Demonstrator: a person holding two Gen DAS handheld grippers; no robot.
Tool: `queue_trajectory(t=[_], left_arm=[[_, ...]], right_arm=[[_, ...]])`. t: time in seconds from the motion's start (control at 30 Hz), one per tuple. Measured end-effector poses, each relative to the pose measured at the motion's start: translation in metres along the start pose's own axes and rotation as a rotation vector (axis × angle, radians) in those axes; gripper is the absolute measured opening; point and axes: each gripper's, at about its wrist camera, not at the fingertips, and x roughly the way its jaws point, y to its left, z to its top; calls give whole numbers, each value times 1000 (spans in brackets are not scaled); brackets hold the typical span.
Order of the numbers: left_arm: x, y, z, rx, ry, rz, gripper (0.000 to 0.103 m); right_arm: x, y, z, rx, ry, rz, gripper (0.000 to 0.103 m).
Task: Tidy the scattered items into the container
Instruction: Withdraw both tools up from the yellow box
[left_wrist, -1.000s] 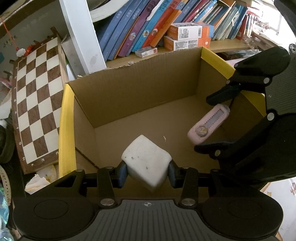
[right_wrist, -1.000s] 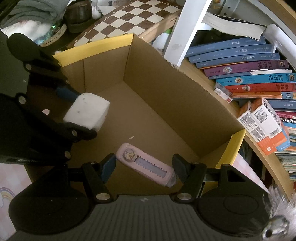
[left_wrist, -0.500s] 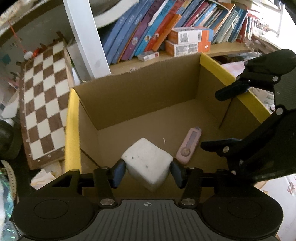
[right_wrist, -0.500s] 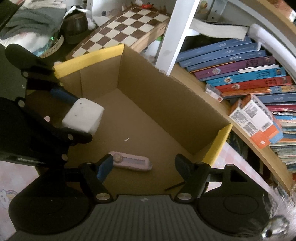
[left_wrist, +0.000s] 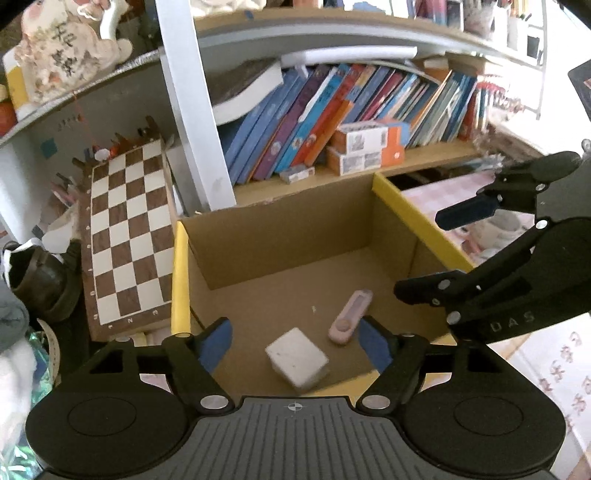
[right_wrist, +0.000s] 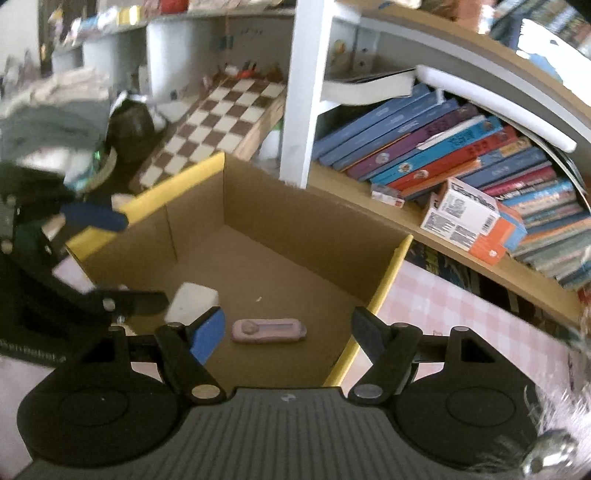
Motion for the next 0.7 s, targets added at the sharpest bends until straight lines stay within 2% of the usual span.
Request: queue_trajectory(t=[0.3,0.7], left_arm=[[-32,-5,-20,-103,-50,-1,82],[-55,-11,-59,-177,-34,7,82]], right_arm=[[-41,2,-27,156,-56,-51,75],[-74,7,-73,191,-62,-119,76]])
